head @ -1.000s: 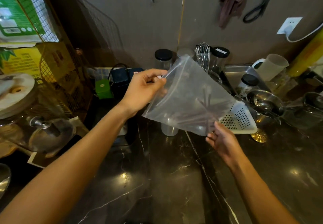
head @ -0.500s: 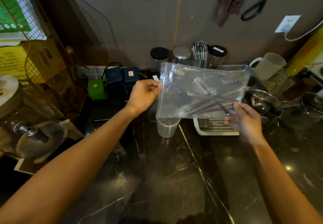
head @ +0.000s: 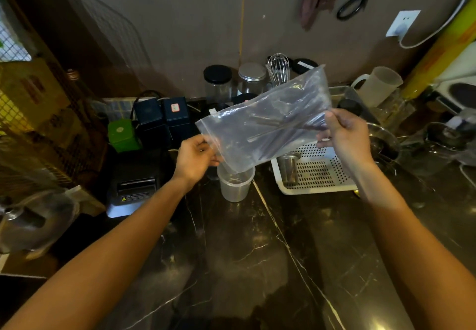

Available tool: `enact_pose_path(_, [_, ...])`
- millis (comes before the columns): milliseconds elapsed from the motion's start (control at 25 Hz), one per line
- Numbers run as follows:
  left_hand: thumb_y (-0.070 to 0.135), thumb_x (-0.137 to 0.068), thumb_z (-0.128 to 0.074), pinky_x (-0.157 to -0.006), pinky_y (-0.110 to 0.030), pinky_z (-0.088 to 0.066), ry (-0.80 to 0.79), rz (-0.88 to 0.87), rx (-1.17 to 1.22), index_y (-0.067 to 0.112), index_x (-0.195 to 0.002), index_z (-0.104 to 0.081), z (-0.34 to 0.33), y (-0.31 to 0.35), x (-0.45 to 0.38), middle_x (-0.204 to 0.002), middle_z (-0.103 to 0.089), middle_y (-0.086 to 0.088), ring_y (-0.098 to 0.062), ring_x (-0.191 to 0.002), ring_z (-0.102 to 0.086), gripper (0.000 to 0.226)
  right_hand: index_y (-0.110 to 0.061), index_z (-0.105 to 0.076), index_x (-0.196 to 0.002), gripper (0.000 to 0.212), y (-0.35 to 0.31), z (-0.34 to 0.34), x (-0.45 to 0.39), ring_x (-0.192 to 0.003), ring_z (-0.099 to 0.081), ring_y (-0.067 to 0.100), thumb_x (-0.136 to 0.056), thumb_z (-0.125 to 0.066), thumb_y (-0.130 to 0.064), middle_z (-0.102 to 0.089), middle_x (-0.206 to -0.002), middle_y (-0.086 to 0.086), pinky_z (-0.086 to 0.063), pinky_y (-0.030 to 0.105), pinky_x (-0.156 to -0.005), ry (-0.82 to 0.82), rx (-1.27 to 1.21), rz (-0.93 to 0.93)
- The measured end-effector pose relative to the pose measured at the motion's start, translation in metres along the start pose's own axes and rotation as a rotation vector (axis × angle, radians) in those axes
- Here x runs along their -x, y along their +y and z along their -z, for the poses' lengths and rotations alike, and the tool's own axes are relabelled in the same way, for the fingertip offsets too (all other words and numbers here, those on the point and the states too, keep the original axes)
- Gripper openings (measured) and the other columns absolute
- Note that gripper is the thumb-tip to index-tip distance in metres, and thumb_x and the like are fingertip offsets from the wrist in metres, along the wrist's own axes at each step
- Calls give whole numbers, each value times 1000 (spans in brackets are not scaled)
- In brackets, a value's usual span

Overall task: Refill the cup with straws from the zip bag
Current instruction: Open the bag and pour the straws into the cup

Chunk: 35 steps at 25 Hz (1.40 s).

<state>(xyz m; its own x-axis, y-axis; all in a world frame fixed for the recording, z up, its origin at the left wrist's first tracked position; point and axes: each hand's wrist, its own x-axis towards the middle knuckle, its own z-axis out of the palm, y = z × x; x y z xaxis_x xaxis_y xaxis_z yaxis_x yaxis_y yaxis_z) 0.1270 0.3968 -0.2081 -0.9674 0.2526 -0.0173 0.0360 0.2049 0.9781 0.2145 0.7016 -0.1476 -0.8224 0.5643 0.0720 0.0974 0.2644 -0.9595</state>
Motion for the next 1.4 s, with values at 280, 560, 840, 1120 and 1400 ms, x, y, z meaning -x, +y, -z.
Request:
enact_pose_path(280, [6, -97, -67, -68, -21, -62, 76, 67, 37, 12, -113, -72, -3, -19, 10, -101, -78, -7, -19, -87, -77, 18, -20, -70, -128, 27, -20, -12, -12, -73, -71, 10, -108, -55, -30, -76, -104, 4, -59, 23, -60, -55, 128, 79])
enact_pose_path(560, [12, -98, -67, -69, -21, -62, 112, 66, 93, 4, -114, -73, 5, -34, 17, -105, -77, -10, -14, -83, -75, 19, -24, -70, -123, 23, -38, -20, -9, -66, -69, 3, -106, -58, -32, -73, -90, -3, -59, 26, -62, -124, 160, 169])
enact_pose_path(840, [18, -98, -67, -68, -20, -61, 176, 131, 125, 21, -97, -73, 2, -40, 22, -99, -77, -7, -17, -88, -74, 7, -24, -67, -133, 28, -57, -32, -4, -55, -64, -3, -107, -57, -25, -70, -84, -6, -53, 12, -48, -146, 176, 243])
enact_pose_path(1120, [17, -96, -69, -85, -36, -63, 216, 246, 186, 11, -106, -75, -1, -47, 22, -103, -77, -8, -25, -99, -75, 12, -33, -66, -127, 24, -67, -45, -5, -55, -62, 0, -106, -60, -24, -74, -87, -9, -53, 17, -46, -181, 195, 287])
enact_pose_path(1400, [18, -98, -68, -85, -39, -64, 237, 191, 197, 9, -107, -75, -2, -48, 20, -102, -78, -12, -30, -99, -76, 15, -30, -69, -126, 24, -70, -48, -9, -56, -62, 4, -106, -59, -21, -75, -91, 1, -52, 16, -44, -170, 153, 348])
